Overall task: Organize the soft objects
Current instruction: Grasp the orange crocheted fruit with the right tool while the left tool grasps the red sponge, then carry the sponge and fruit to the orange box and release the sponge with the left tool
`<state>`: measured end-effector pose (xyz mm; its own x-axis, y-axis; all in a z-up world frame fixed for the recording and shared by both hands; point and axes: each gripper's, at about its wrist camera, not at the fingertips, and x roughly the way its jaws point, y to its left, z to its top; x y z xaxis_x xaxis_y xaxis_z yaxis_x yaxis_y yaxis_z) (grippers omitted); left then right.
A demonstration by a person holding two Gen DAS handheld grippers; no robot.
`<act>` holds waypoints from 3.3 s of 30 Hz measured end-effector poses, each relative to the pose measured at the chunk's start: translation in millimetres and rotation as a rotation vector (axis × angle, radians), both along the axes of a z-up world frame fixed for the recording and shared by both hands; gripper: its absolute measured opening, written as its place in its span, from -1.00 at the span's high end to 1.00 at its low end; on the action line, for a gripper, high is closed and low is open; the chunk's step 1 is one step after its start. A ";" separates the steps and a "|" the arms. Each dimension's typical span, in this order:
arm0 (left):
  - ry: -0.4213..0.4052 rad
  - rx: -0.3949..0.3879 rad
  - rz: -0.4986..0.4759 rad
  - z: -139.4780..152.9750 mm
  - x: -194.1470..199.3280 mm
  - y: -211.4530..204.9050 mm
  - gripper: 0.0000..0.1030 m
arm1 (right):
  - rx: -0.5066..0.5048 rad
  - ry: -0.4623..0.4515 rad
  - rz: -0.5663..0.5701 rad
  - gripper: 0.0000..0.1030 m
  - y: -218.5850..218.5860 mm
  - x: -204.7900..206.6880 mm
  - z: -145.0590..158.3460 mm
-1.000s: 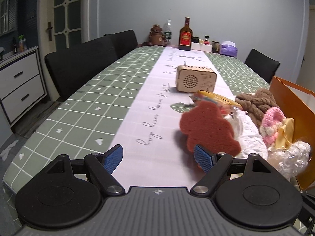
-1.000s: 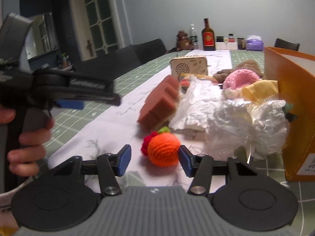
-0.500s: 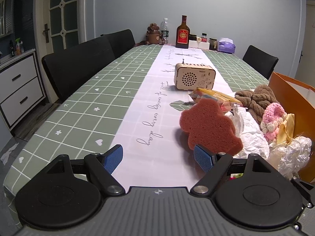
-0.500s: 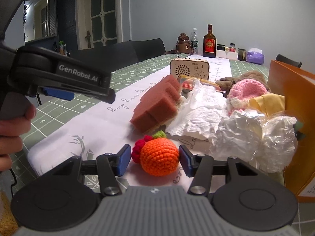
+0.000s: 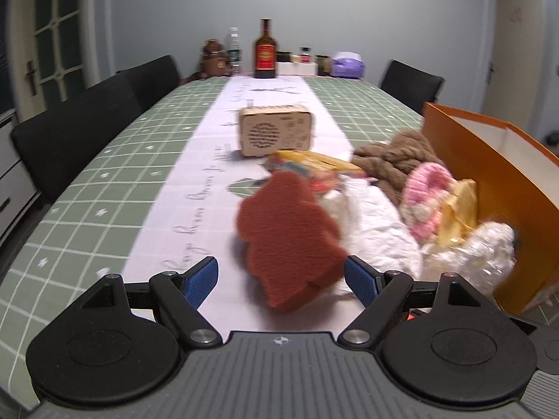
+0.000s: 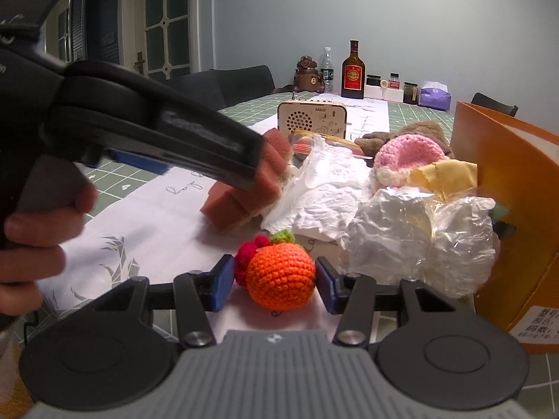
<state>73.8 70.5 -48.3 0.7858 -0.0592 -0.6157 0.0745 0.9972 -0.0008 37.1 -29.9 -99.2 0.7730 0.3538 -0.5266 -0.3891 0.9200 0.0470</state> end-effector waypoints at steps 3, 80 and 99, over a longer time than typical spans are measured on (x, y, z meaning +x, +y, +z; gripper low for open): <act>0.010 0.003 -0.035 -2.4 1.0 -9.7 -0.87 | 0.001 -0.005 0.004 0.03 -0.6 0.1 -0.7; -0.286 0.239 -0.107 -11.3 12.9 37.4 -0.46 | 0.015 -0.100 0.076 0.11 3.9 -19.0 13.3; -0.485 0.095 -0.180 81.6 -39.8 -44.2 -0.49 | 0.158 -0.338 -0.144 0.11 -83.2 -61.3 86.2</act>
<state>34.0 26.3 33.3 0.9644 -0.1810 -0.1929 0.2139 0.9627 0.1656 -24.2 -113.1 -13.0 0.9408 0.2858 -0.1820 -0.2747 0.9578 0.0841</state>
